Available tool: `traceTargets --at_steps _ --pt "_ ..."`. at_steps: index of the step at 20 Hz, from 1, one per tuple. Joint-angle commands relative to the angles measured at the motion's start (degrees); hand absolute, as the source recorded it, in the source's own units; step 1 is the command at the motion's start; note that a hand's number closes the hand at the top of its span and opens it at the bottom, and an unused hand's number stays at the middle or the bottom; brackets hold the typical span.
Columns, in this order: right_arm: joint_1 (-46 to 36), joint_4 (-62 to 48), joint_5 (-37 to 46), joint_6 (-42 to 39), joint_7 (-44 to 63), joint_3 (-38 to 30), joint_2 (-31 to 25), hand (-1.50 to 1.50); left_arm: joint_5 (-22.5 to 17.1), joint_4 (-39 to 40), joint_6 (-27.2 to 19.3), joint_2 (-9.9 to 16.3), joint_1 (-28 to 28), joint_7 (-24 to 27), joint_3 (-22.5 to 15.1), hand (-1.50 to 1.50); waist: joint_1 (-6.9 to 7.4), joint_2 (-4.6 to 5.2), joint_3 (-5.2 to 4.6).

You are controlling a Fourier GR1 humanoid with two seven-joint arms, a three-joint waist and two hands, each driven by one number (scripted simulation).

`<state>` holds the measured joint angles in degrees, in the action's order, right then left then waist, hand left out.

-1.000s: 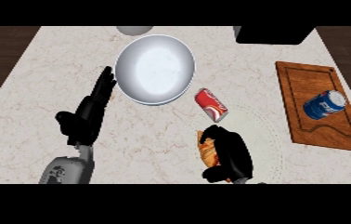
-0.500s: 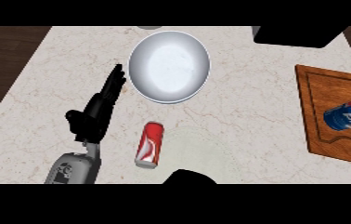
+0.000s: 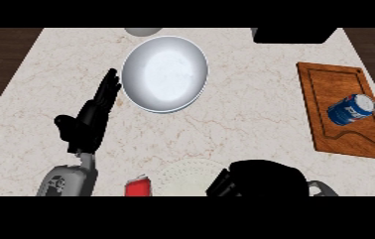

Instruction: Pick the croissant from the placemat and place it in the bowl

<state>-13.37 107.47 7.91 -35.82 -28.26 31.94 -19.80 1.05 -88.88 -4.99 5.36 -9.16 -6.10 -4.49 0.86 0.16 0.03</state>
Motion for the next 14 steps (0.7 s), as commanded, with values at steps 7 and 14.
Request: traceTargets --at_steps 7,14 --pt "-18.3 5.78 -24.26 -5.01 23.22 -15.41 0.09 1.5 2.28 0.43 -1.69 -1.98 1.83 2.29 -0.99 0.0 -0.62 -0.28 -0.1" --pt "-32.08 0.77 -29.7 2.13 38.71 -17.76 4.52 1.5 1.88 1.42 -0.42 -2.01 0.27 1.52 -0.65 0.0 -0.5 -0.3 -0.1"
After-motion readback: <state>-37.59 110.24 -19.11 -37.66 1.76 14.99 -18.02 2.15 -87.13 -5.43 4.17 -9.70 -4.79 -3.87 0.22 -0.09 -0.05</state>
